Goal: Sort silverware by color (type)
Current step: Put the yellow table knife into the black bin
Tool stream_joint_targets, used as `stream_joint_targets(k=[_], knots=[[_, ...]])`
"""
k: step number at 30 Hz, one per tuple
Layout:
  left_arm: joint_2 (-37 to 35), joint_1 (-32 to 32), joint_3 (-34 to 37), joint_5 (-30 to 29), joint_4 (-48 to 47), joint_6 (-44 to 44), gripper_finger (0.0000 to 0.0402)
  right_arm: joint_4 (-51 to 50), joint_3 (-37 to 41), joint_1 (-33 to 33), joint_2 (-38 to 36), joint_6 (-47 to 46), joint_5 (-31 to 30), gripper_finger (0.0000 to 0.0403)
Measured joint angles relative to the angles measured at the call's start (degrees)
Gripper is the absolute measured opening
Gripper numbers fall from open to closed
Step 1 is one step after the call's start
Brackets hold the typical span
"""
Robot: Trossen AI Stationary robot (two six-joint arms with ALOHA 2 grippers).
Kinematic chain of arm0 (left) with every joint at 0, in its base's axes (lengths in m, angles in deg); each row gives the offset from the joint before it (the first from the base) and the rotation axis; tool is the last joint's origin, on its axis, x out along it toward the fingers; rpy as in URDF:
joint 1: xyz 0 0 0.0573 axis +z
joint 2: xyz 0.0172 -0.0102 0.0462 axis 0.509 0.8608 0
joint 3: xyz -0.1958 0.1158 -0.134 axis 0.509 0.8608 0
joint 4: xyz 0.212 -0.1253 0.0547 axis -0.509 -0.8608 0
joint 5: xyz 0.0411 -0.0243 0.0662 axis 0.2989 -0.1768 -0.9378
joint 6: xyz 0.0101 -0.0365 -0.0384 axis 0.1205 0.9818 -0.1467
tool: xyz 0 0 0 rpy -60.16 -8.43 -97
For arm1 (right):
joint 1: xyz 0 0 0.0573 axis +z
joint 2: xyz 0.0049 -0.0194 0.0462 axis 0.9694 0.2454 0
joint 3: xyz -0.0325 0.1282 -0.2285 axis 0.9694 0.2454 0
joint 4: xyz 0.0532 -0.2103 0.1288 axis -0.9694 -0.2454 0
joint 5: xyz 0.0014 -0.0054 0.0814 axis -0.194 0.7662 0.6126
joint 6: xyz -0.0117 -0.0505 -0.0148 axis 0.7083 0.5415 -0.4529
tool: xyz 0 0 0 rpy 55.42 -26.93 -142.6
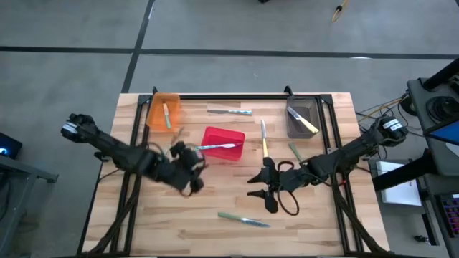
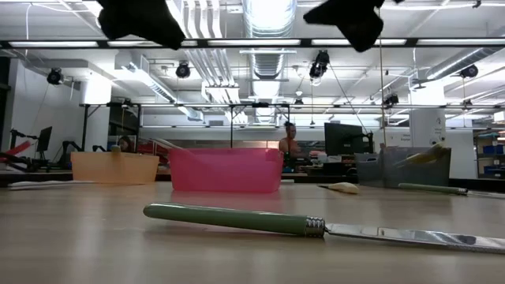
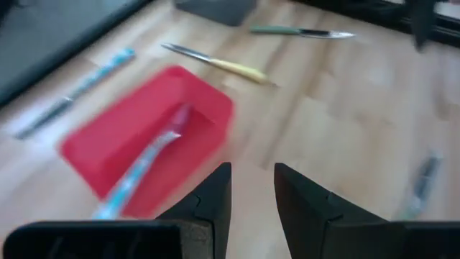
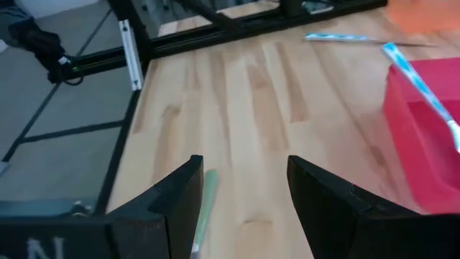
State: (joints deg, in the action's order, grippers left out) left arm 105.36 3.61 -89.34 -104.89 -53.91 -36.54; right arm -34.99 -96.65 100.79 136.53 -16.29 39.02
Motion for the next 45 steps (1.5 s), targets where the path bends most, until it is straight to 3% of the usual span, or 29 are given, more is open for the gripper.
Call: stream_joint_targets(k=[6,14,25,36,45], knots=[[2.9,-7.0,1.2,-1.2,1.5,6.9,0.0087,-12.9,-7.8,1.9,2.8,-6.2,0.0,0.0192],[6.2,-9.6,1.1,-1.3,5.7,6.3,0.0087,-31.5,-19.9,5.2,10.2,-19.6,3.6,0.0192],[8.9,-9.6,1.1,-1.5,7.7,4.8,0.0087,-57.8,-34.1,7.2,22.4,-32.2,26.3,0.0192],[8.8,-9.4,1.1,-1.7,9.7,0.3,0.0087,-61.8,-35.3,7.4,25.1,-35.0,31.4,0.0192],[8.6,-9.4,1.1,-1.7,10.4,1.6,0.0087,-63.1,-36.3,4.8,21.6,-36.3,34.0,0.0192]])
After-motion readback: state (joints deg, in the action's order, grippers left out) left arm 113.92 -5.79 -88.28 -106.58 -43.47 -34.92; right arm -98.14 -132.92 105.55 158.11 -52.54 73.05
